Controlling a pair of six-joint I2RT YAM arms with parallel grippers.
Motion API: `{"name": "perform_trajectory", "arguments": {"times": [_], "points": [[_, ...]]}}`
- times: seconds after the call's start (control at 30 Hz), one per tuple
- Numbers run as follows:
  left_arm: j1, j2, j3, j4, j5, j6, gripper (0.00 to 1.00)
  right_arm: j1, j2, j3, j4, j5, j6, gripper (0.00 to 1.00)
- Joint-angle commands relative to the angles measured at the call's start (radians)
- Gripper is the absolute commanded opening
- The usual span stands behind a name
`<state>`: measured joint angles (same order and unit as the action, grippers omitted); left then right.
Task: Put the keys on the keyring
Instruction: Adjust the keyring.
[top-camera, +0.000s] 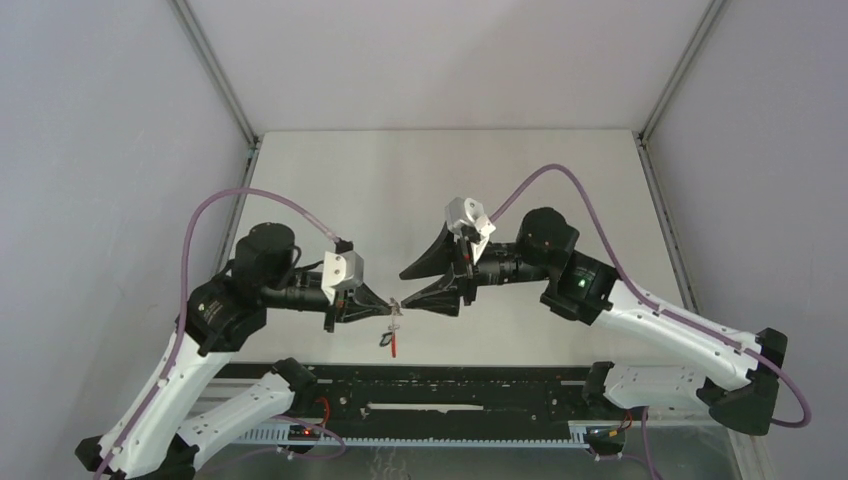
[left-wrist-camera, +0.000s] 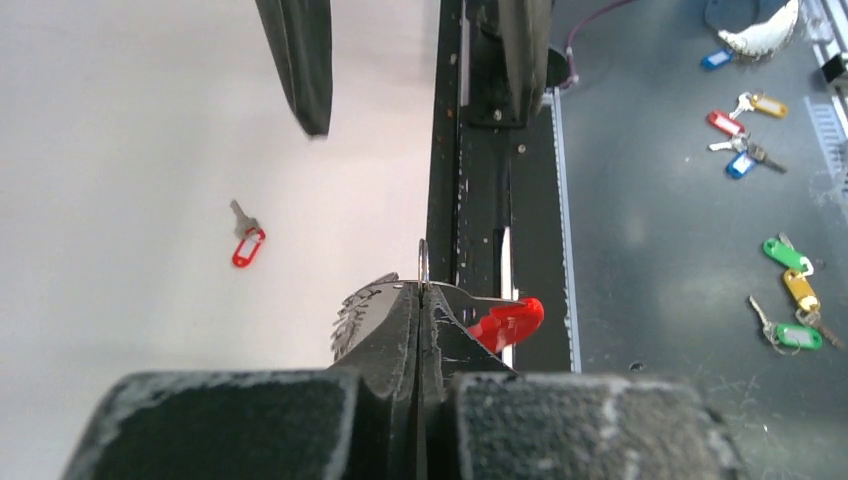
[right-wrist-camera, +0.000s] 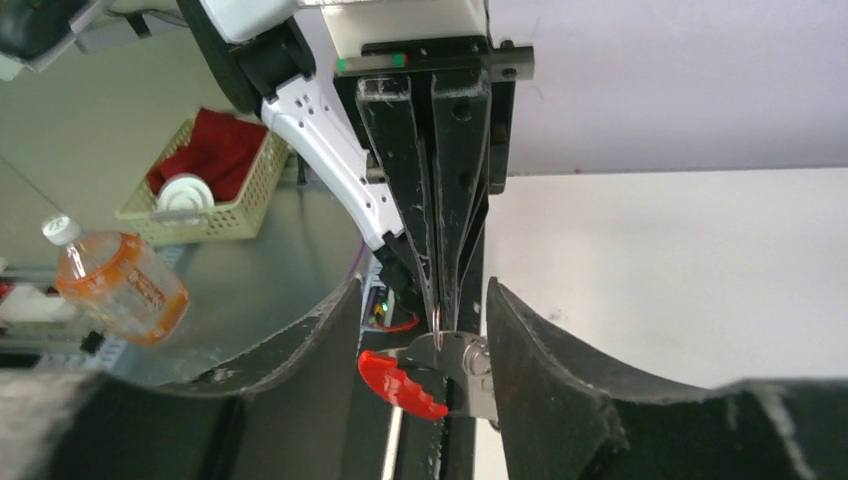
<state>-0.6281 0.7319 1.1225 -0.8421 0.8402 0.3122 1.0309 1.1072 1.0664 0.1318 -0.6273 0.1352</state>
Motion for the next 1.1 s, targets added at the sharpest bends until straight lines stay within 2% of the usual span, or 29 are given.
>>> {"name": "perform_trajectory", "arguments": {"times": [0.0, 0.17, 0.4, 0.97, 1.07], "points": [[-0.019, 0.036, 0.063, -0.081, -0.006, 0.124, 0.0, -0.022, 0.051, 0.154, -0.381, -0.07, -0.187, 0.55], [-0.041, 0.057, 0.088, -0.089, -0.03, 0.144, 0.0, -0.023, 0.132, 0.269, -0.527, -0.121, -0.266, 0.52], [-0.048, 0.061, 0.095, -0.077, -0.051, 0.14, 0.0, 0.005, 0.198, 0.357, -0.628, -0.102, -0.318, 0.42], [-0.052, 0.058, 0.088, -0.037, -0.064, 0.093, 0.0, 0.062, 0.212, 0.353, -0.567, 0.029, -0.307, 0.28], [-0.052, 0.06, 0.087, -0.035, -0.061, 0.093, 0.0, 0.063, 0.216, 0.351, -0.552, 0.037, -0.3, 0.2]]}}
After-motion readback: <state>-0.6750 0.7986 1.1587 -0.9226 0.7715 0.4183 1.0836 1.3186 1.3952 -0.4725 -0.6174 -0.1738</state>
